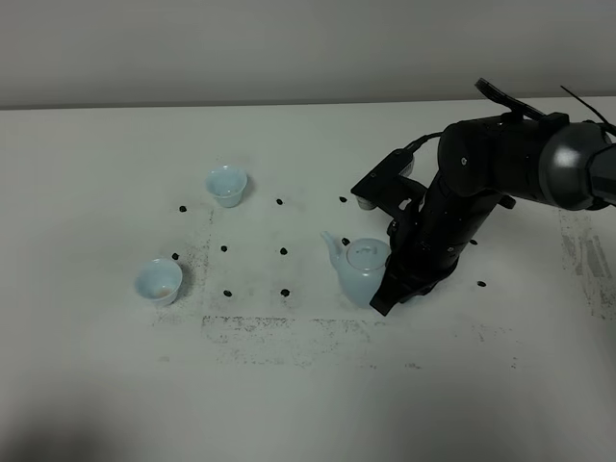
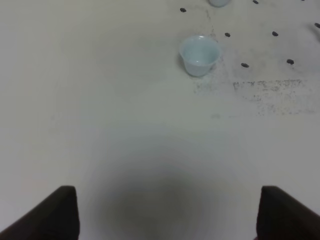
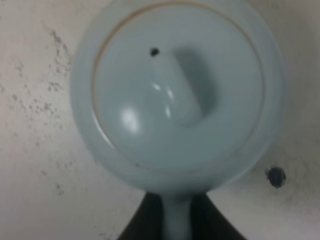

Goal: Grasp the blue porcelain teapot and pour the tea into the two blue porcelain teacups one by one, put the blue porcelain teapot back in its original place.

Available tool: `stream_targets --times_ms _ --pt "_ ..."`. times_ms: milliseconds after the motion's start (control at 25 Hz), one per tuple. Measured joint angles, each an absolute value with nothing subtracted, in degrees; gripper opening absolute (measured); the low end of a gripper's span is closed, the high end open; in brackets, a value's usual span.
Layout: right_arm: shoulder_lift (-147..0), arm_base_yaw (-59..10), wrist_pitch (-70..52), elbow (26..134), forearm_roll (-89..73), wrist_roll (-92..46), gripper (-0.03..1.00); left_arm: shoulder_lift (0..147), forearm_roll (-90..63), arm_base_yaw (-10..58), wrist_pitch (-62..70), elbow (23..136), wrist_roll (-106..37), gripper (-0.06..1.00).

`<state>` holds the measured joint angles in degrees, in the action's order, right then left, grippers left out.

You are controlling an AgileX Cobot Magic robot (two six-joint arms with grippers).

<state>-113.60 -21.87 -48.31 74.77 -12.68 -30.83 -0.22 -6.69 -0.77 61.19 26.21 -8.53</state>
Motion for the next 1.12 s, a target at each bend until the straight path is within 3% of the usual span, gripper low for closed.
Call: stream_targets --times_ms 800,1120 --pt "-111.81 -22.63 -44.88 74.77 -12.67 -32.36 0.09 -0.22 -6.69 -0.77 61.19 26.21 -8.53 0.73" --pt "-111.81 -22.68 -46.07 81.67 -11.3 -36.22 0.09 -0.22 -6.69 -0.77 61.19 26.21 -8.53 0.73"
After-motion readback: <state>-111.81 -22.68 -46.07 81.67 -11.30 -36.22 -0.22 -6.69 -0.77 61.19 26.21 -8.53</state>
